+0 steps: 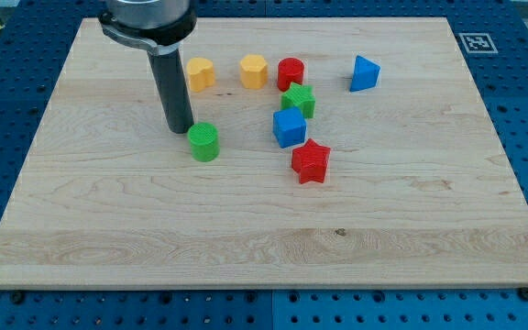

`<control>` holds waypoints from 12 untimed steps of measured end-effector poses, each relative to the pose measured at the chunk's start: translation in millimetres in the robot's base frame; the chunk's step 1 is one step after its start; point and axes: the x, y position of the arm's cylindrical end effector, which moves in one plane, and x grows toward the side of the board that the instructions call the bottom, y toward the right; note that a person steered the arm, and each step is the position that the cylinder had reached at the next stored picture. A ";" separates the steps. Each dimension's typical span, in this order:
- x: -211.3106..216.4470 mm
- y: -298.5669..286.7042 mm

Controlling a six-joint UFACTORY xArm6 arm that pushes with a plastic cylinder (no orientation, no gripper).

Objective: Push the green circle to the bottom center

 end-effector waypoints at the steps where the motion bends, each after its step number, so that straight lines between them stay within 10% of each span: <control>1: -12.4 4.3; 12: 67.4 -38.9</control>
